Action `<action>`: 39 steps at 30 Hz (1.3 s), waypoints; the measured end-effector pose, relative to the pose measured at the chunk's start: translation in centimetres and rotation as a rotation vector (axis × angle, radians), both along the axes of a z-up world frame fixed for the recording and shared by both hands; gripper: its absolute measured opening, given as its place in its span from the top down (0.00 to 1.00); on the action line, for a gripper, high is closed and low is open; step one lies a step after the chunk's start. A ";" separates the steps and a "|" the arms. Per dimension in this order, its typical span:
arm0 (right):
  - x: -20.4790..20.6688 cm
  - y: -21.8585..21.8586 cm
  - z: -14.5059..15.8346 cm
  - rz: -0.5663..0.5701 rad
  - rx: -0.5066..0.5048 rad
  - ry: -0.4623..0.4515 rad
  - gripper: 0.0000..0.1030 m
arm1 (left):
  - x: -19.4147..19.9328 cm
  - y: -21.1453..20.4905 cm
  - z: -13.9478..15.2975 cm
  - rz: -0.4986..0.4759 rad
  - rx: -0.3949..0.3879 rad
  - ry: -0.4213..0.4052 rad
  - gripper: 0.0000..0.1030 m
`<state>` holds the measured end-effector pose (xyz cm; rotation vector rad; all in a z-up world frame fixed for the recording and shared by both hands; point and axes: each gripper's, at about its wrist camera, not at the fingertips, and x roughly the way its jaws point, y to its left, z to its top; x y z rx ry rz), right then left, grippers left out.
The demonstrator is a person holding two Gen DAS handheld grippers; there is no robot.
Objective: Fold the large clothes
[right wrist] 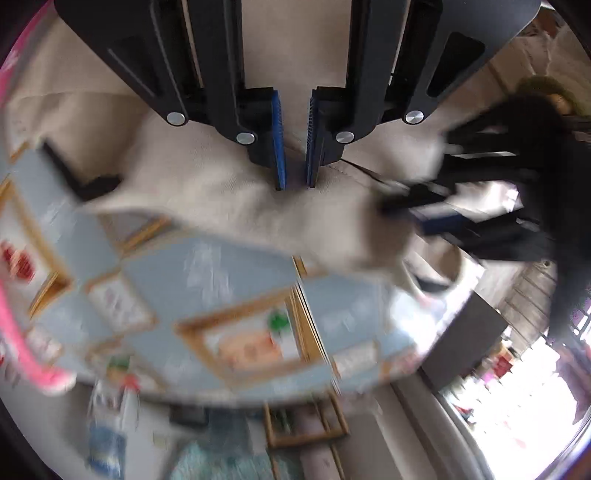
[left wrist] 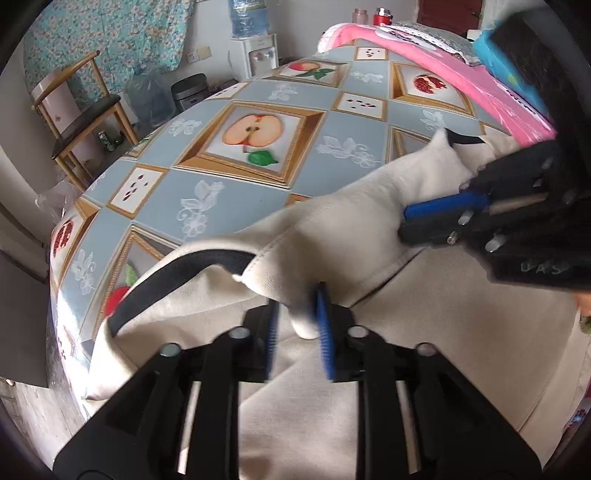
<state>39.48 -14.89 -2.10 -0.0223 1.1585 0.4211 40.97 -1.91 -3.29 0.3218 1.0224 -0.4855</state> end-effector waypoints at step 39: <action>-2.3 -7.3 2.9 -0.121 -0.004 -0.038 0.98 | -0.2 -1.5 -0.4 0.012 -0.168 0.025 0.69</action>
